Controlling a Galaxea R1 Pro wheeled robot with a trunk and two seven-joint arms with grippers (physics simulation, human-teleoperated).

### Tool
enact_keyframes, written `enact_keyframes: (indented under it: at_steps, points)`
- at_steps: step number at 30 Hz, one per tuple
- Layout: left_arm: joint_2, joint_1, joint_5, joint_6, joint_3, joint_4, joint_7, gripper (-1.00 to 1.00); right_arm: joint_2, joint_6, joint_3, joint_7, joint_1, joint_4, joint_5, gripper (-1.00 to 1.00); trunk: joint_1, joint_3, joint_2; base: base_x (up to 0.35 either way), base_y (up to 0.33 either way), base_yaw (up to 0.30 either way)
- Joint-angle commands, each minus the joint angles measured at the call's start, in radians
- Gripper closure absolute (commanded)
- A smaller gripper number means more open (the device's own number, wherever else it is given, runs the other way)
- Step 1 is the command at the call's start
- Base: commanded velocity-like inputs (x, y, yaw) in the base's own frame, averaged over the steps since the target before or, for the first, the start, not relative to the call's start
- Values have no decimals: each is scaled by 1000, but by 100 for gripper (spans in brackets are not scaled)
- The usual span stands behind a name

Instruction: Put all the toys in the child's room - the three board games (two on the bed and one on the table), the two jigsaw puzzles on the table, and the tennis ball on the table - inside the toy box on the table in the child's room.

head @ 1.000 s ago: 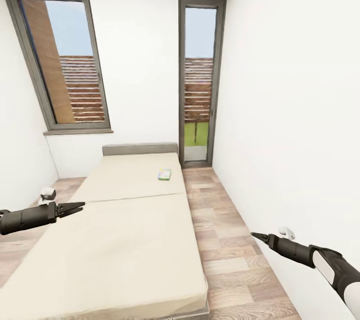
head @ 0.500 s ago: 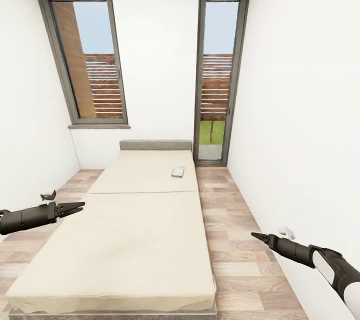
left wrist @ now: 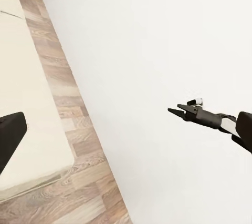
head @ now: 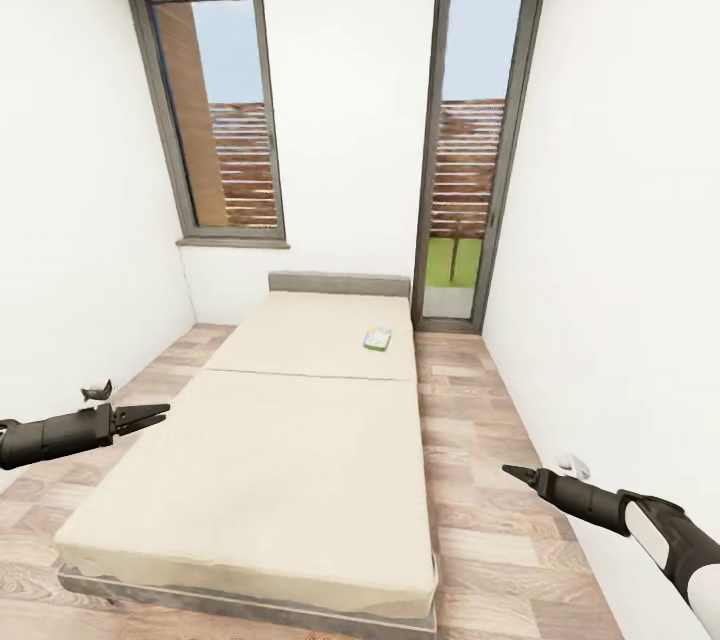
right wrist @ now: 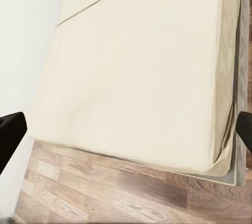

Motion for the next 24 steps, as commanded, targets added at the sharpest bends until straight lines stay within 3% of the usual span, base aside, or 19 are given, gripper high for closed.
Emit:
enact_keyframes:
  at_steps: [1,24]
  points:
    - [0,-1,-7,10,1,0,-7,-100,0,8,-2,1,0,0,-5,-100,0,-2,-1,0,-39,227]
    - [-3,-1,-7,10,1,3,-7,-100,0,8,-2,2,0,0,-5,-100,0,-28,-1,0,-7,226]
